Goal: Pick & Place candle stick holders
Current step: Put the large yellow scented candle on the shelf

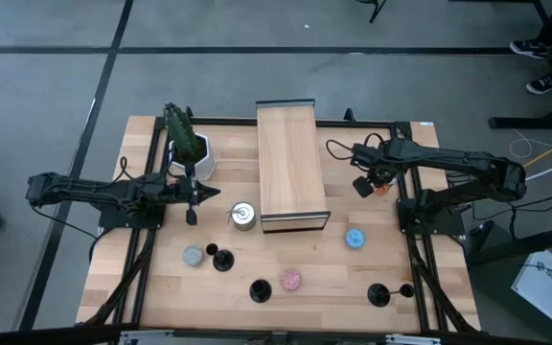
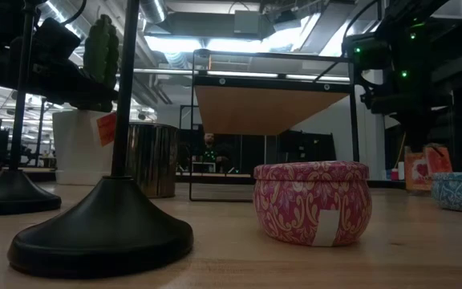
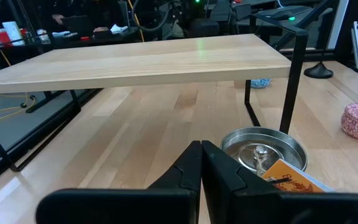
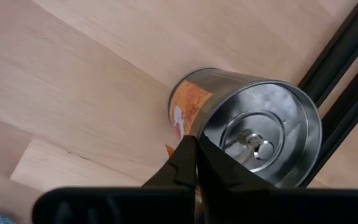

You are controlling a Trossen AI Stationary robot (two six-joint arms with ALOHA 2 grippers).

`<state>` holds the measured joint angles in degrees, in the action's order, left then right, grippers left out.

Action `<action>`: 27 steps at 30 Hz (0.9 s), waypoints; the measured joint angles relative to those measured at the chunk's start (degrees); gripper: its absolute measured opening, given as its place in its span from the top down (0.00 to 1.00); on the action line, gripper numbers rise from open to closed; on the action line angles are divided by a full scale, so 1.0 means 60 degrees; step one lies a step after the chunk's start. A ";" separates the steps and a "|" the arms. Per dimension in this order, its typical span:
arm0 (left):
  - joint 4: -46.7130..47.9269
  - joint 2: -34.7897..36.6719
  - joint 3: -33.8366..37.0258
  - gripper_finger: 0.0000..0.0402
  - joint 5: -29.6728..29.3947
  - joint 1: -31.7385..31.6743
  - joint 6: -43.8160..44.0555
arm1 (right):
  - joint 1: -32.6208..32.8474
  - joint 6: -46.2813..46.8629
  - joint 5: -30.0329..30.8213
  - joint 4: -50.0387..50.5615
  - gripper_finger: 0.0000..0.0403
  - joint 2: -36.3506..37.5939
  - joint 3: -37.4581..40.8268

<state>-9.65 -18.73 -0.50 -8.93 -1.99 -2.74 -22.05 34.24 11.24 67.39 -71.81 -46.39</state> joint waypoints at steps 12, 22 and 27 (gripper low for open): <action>0.0003 -0.0001 -0.0001 0.99 0.0000 -0.0001 0.0000 | 0.0005 -0.0582 -0.0124 -0.0480 1.00 -0.0005 -0.0035; 0.0002 0.0000 0.0000 0.99 0.0000 -0.0001 0.0000 | -0.0003 -0.1501 -0.0012 -0.0321 1.00 -0.0051 -0.1069; 0.0004 -0.0001 0.0000 0.99 0.0000 -0.0001 0.0000 | 0.0002 -0.1960 0.0241 -0.0188 1.00 -0.0051 -0.1834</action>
<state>-9.63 -18.74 -0.50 -8.93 -2.00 -2.74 -22.04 22.48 12.68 66.26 -72.12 -57.39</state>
